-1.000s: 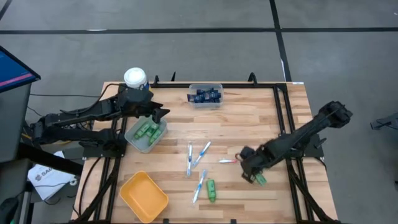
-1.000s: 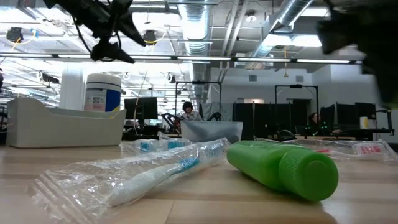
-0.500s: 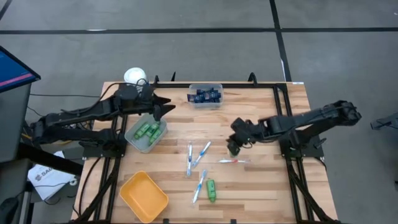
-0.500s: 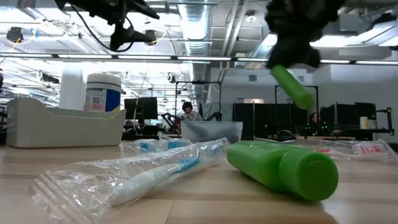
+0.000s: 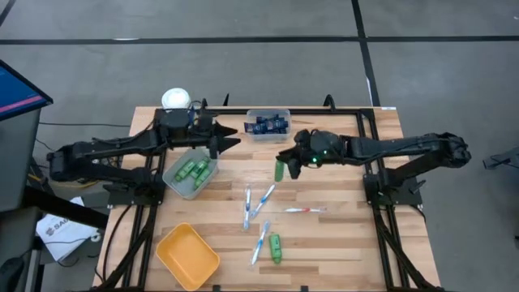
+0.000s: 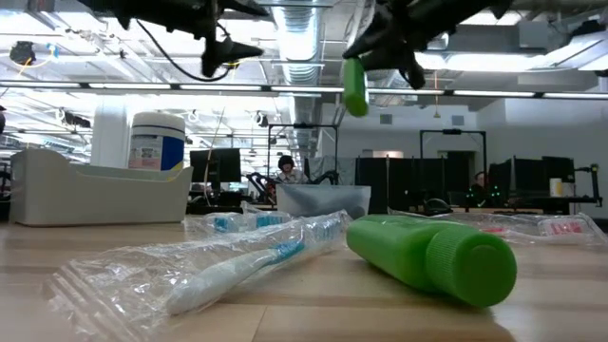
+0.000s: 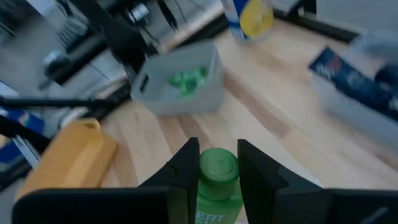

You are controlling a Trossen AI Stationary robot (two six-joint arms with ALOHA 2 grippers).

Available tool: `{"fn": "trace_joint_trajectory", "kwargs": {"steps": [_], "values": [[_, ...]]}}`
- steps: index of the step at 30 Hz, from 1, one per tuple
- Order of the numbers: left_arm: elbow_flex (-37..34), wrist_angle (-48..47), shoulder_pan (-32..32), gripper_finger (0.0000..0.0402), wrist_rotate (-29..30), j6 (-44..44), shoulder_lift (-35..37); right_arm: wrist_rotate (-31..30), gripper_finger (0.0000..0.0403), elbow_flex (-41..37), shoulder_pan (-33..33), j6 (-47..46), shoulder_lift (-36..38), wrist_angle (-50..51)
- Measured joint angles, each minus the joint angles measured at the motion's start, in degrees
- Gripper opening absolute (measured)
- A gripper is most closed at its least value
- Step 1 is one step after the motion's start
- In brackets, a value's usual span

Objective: Pick & Place Travel size toiletries
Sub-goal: Put the green shampoo into the gray bin

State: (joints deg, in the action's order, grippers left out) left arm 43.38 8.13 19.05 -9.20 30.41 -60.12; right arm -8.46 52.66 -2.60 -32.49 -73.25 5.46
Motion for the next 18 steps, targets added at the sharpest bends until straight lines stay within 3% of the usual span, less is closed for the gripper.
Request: {"fn": "trace_joint_trajectory", "kwargs": {"steps": [18], "values": [[0.02,25.87,-0.28,0.0301,-15.99,0.35,-17.15,6.16,0.0072,0.04,-4.91,2.51,-0.04,-10.87]]}}
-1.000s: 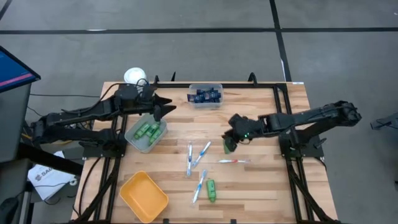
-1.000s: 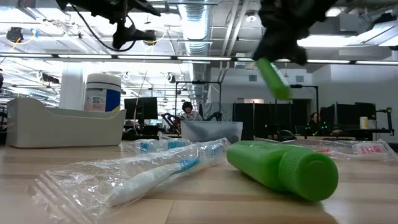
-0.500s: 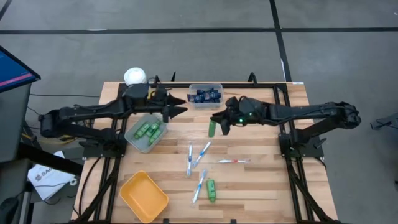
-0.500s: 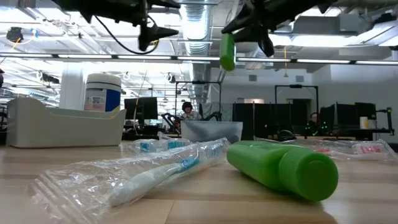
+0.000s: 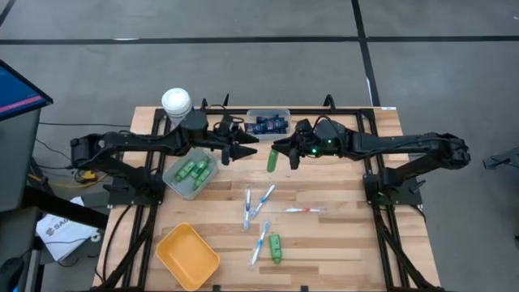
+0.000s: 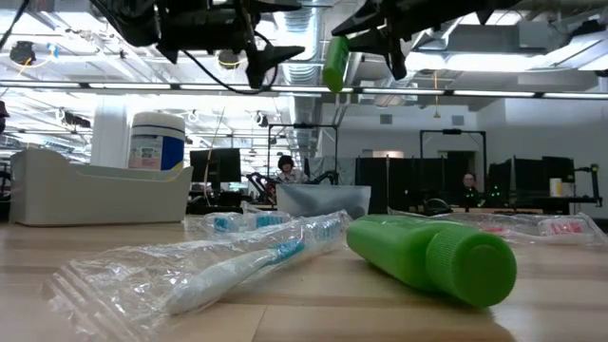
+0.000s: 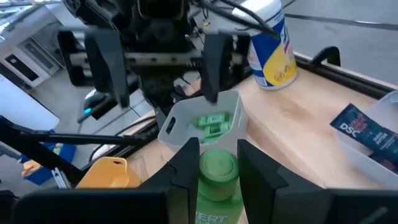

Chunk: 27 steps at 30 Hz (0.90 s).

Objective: Pick & Place Travel size toiletries
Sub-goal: Put the green shampoo into the gray bin

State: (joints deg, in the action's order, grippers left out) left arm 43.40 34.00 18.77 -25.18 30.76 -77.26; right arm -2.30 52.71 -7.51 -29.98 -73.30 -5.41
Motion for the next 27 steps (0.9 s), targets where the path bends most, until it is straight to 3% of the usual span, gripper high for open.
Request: {"fn": "trace_joint_trajectory", "kwargs": {"steps": [11,19,27], "values": [[0.0,7.73,-0.05,0.0311,-2.8,2.69,-3.9,1.02,0.0071,0.0,-1.64,0.16,0.0,-1.88],[0.02,8.85,-0.85,0.0311,-2.83,2.69,-3.9,1.73,0.0001,0.04,-2.77,2.24,0.0,-5.5],[0.04,8.89,-0.87,0.031,-2.83,4.12,-3.84,2.53,0.0003,0.04,-3.08,1.64,0.0,-3.85]]}}
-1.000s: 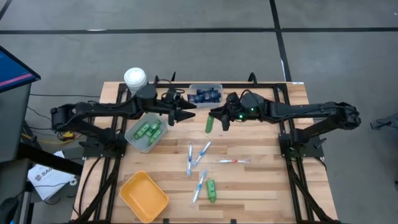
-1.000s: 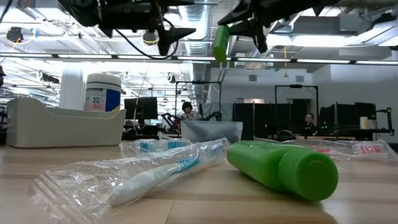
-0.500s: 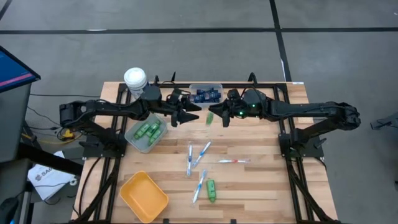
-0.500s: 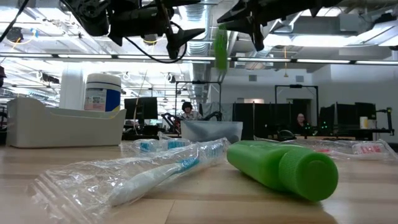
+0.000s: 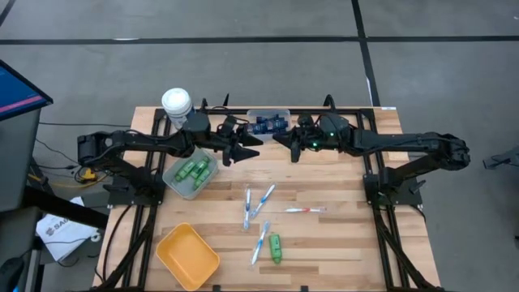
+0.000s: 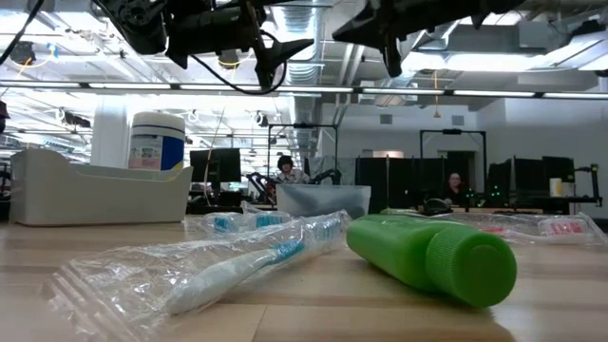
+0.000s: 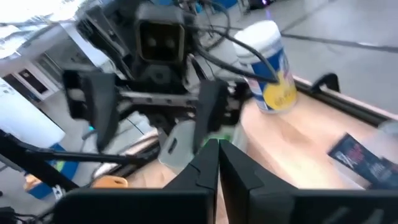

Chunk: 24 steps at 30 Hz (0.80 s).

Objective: Pick & Place Travel size toiletries
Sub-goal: Put the green shampoo into the gray bin

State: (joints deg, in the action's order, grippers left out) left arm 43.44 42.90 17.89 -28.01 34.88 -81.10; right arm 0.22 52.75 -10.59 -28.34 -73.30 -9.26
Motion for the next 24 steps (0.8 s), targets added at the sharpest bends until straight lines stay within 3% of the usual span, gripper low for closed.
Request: {"fn": "trace_joint_trajectory", "kwargs": {"steps": [8,13,21,24], "values": [[0.0,-0.77,0.24,0.0309,0.0,-1.46,0.11,-7.49,0.0018,0.0,-1.29,-4.78,0.0,16.75],[0.0,-0.84,0.28,0.0309,0.02,-1.54,0.11,-9.31,0.0061,-0.01,-5.05,-5.57,0.0,30.89],[0.0,-0.85,1.45,0.0309,0.04,-0.22,0.11,-8.88,0.0206,-0.02,-12.68,14.9,-0.71,39.09],[0.0,-0.88,1.61,0.0309,0.04,0.1,0.11,-6.04,0.0249,-0.04,-16.04,23.55,-3.2,40.27]]}}
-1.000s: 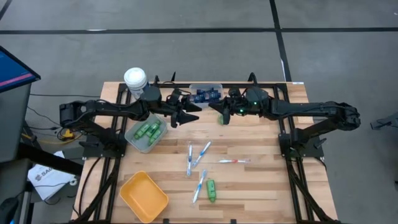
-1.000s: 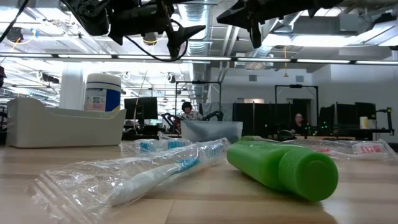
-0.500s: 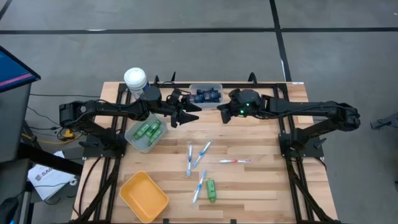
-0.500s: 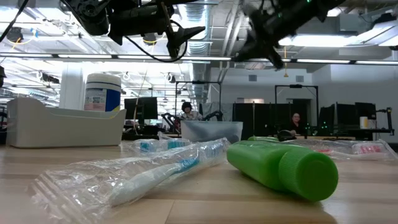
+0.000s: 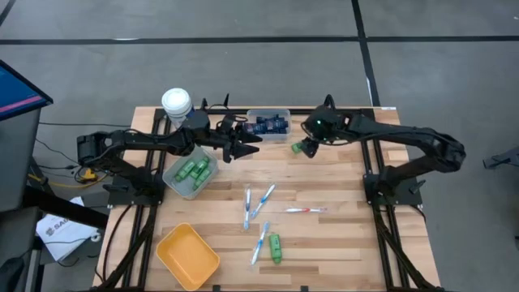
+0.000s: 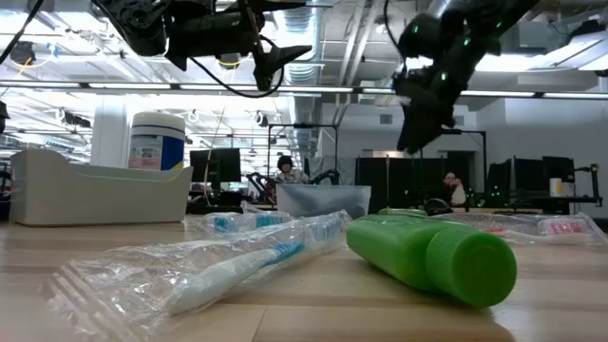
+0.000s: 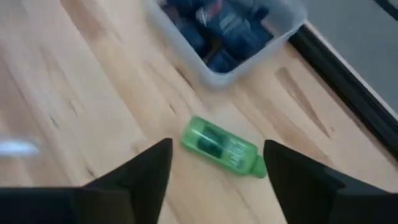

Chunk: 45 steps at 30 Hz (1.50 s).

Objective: Pick & Place Travel size toiletries
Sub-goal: Put the green shampoo into the gray bin

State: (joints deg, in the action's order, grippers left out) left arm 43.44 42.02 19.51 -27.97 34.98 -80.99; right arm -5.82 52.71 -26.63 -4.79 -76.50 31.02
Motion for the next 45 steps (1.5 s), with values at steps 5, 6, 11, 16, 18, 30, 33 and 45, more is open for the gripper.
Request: {"fn": "trace_joint_trajectory", "kwargs": {"steps": [5,6,11,16,18,30,33,45], "values": [[0.0,0.0,-0.02,0.0309,-0.03,0.22,0.0,6.24,0.026,0.07,-3.96,15.14,-7.11,0.03],[0.0,0.0,-0.02,0.0309,-0.02,0.62,0.0,6.66,0.0259,0.32,-4.55,17.35,-8.86,0.25],[0.0,0.01,-0.02,0.0309,-0.02,1.43,0.0,7.32,0.026,2.64,-7.37,28.84,-16.26,1.41],[0.0,0.02,-0.02,0.0309,-0.02,1.9,0.0,7.37,0.0261,7.87,-9.43,36.04,-22.87,5.34],[0.0,0.02,-0.02,0.0309,-0.02,1.95,0.01,7.34,0.0261,10.1,-10.0,39.02,-25.46,7.75],[0.0,0.05,-0.02,0.0309,-0.03,2.87,0.02,5.77,0.0258,18.17,-8.79,45.98,-37.66,16.71],[0.0,0.07,-0.02,0.0309,-0.04,2.87,0.02,5.54,0.0241,19.11,-8.64,44.38,-38.05,17.61],[-0.04,0.04,-0.02,0.0309,-0.02,2.84,0.02,5.85,0.0142,19.82,-8.36,38.59,-38.3,19.34]]}}
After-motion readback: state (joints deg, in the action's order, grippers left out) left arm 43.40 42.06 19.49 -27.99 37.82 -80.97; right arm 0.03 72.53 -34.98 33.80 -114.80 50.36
